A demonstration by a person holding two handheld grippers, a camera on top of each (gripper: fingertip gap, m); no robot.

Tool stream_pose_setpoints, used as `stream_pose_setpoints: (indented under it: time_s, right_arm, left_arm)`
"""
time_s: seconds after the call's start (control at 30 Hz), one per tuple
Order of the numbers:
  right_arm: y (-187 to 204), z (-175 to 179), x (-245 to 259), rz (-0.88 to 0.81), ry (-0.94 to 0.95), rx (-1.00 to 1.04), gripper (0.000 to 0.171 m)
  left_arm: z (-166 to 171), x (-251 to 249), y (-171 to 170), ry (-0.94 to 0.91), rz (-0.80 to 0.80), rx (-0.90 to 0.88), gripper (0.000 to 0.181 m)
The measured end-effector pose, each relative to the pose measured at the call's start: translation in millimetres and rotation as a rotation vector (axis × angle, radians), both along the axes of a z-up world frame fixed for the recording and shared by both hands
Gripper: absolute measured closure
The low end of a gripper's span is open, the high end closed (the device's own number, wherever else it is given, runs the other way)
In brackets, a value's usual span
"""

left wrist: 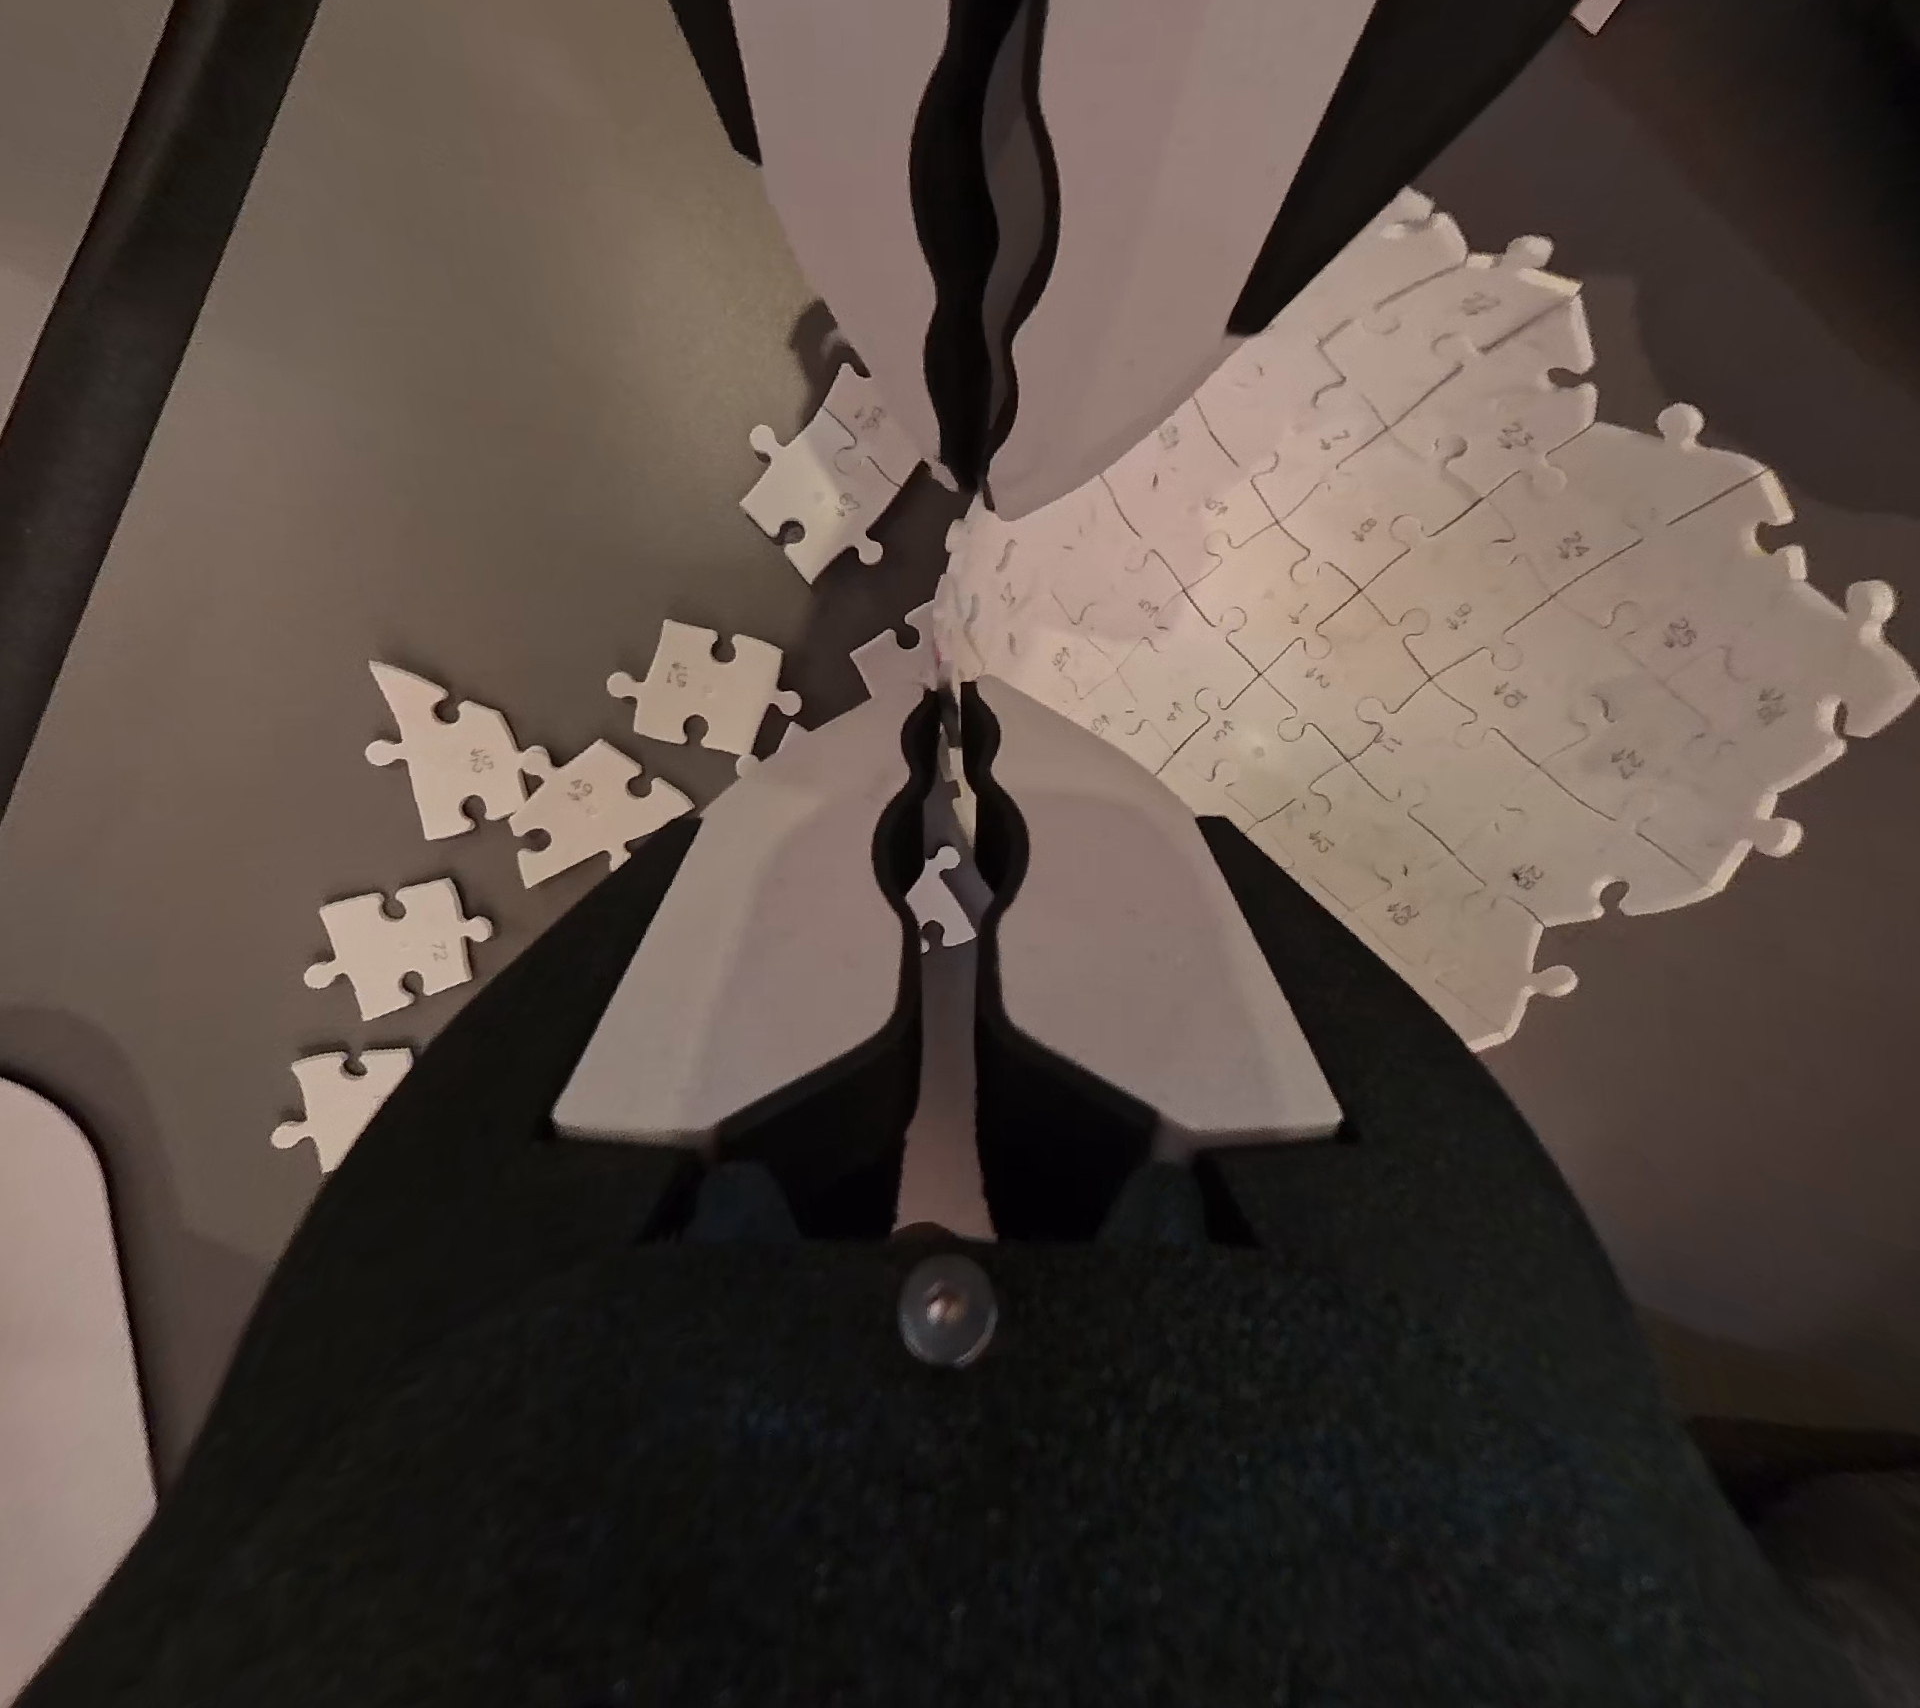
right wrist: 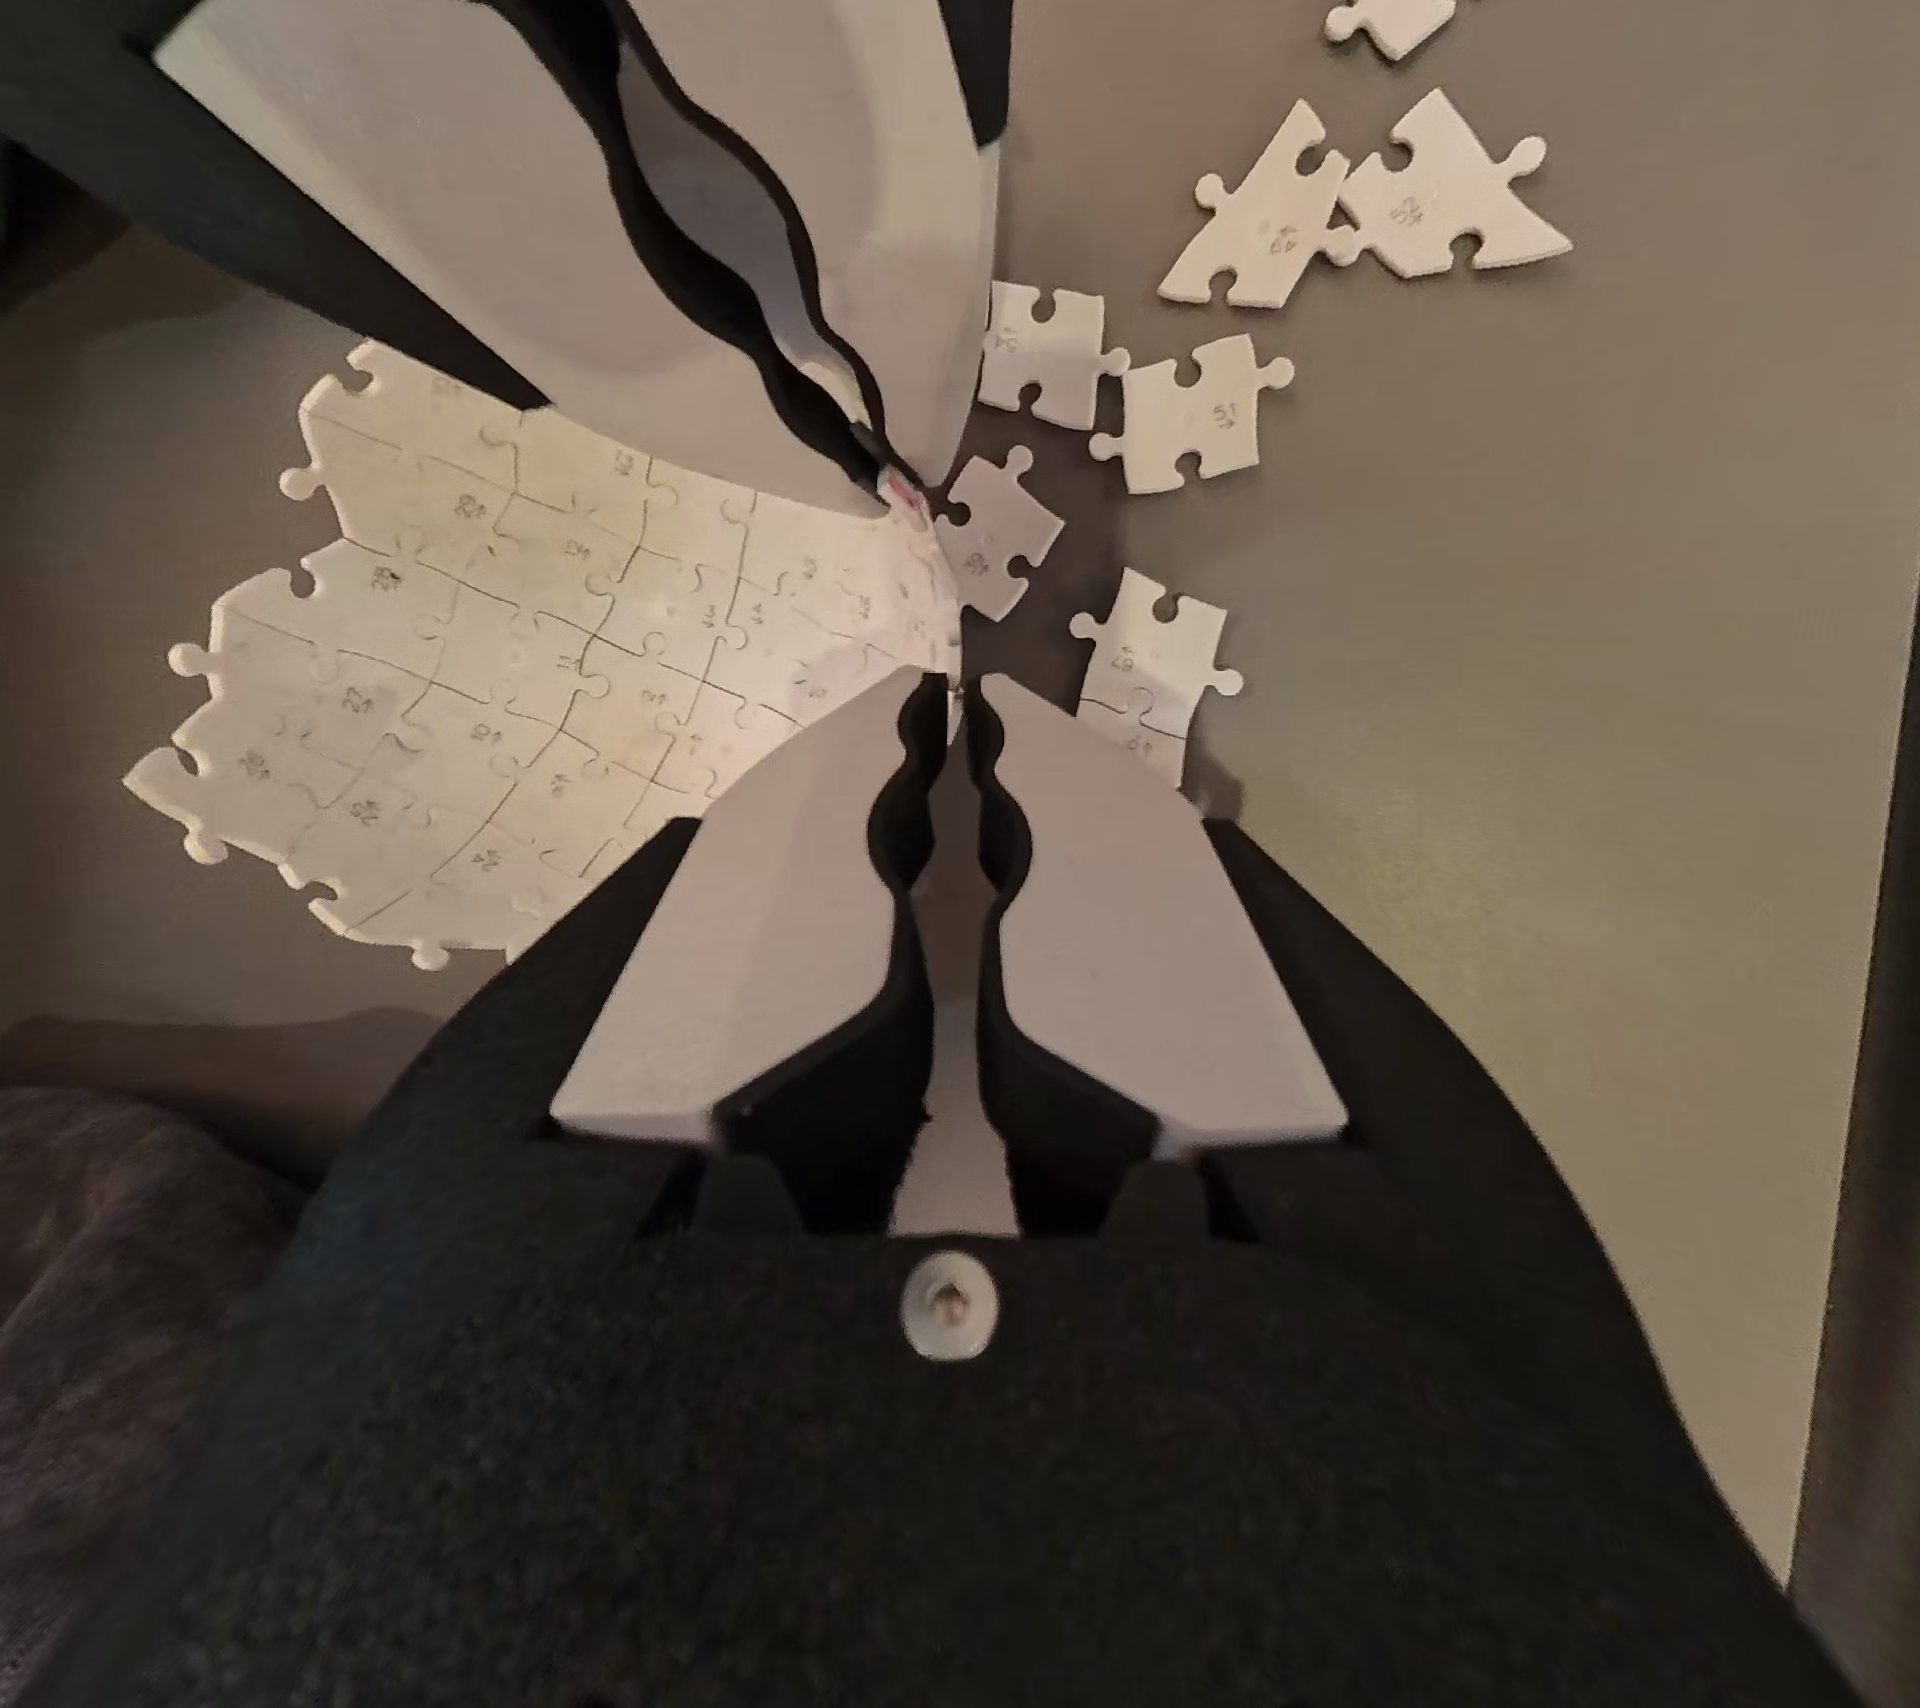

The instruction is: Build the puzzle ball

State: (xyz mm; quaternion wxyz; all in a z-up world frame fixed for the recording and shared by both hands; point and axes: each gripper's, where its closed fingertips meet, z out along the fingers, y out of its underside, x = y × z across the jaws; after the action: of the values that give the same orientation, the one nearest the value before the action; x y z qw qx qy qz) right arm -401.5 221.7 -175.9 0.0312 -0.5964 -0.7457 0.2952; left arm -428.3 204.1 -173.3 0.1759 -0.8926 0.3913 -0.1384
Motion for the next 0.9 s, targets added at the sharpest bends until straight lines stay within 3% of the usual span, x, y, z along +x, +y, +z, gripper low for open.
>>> stream_pose_setpoints:
  time_s: [0.73, 0.9]
  right_arm:
    - [-0.2, -2.0, 3.8, 0.011, 0.006, -0.006, 0.169]
    - [-1.8, 2.2, 2.4, 0.0, 0.023, -0.024, 0.161]
  left_arm:
    - [-1.1, 4.3, 0.9, -0.039, 0.002, -0.003, 0.177]
    - [-1.4, 3.0, 0.2, -0.034, 0.006, -0.003, 0.178]
